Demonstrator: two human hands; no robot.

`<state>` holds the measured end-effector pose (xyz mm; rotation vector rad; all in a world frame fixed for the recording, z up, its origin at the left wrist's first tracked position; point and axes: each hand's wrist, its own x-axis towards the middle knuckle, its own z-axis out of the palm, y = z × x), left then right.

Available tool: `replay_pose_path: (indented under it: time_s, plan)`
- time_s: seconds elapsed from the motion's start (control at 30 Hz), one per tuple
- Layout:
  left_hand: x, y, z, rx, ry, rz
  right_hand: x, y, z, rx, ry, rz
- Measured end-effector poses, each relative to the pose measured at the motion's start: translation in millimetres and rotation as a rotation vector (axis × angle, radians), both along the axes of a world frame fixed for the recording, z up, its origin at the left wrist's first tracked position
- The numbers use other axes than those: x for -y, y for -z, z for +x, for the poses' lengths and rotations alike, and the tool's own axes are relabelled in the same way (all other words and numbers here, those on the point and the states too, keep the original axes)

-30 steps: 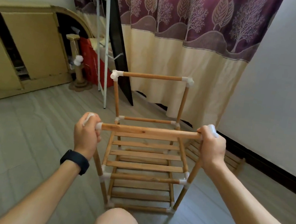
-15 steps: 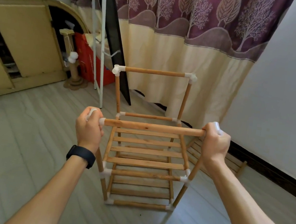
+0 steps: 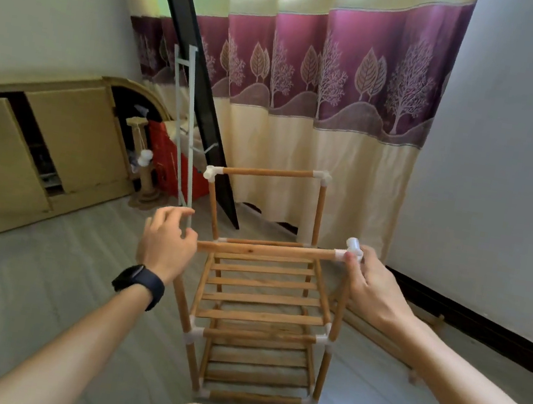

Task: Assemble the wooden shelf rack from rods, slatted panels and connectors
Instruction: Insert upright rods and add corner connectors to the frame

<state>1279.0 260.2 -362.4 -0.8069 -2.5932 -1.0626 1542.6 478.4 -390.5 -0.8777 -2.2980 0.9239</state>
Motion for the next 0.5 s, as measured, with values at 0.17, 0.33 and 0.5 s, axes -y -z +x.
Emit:
replay_pose_path:
  time_s: [0.17,0.33,0.5]
  plan:
    - [-51,-28,65,-0.448,0.340,-0.073,-26,37,64,0.374,-0.096,0.272]
    - [-136,0,160,-0.694,0.819,-0.230,-35,103,137,0.766,-0.084,0.313]
    - [-204,92,231,-0.600,1.071,-0.633,-41,186,197,0.918,0.045,0.075]
